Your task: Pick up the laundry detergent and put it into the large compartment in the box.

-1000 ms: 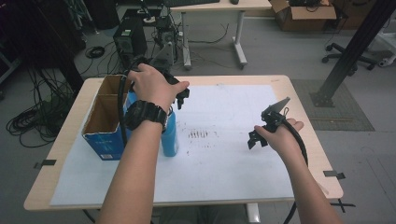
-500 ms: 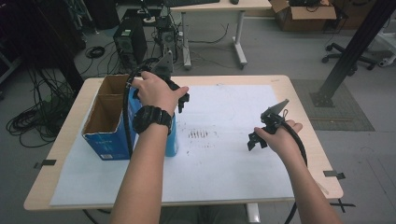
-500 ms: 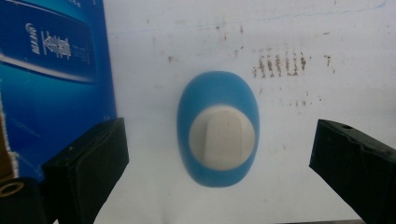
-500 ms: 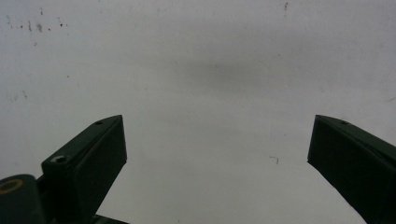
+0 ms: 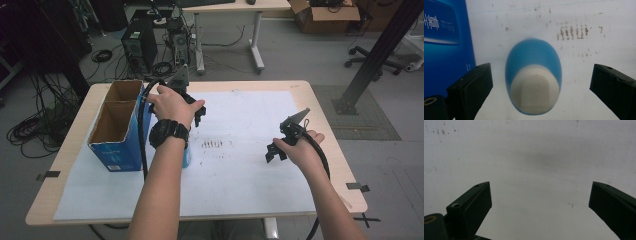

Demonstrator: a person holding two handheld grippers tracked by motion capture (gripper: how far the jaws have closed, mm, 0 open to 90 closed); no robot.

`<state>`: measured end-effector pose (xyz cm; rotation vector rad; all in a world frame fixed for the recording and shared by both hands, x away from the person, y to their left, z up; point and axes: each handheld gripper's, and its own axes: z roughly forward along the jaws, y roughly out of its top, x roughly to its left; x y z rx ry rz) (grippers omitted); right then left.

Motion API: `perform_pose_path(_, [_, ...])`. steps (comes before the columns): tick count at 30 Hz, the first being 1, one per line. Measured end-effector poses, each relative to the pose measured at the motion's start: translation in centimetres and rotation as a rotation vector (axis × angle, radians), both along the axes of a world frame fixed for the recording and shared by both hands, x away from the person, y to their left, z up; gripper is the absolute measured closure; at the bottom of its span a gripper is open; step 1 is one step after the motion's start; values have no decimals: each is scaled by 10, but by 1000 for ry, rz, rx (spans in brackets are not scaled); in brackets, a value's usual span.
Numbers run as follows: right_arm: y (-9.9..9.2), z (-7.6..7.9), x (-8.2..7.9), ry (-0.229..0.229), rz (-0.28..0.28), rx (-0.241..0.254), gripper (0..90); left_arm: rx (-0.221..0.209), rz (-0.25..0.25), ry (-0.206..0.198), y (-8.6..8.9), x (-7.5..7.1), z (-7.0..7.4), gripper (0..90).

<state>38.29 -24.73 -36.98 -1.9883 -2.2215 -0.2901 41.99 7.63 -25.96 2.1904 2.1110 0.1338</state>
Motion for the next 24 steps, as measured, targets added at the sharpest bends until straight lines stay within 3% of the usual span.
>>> perform_pose_path(7, [-4, -5, -1, 4, -7, 9, 48, -4, 6, 13, -2, 3, -9, 48])
perform_pose_path(24, [-8, -6, -2, 2, -13, 18, 48, -4, 2, 20, -2, 2, -14, 88])
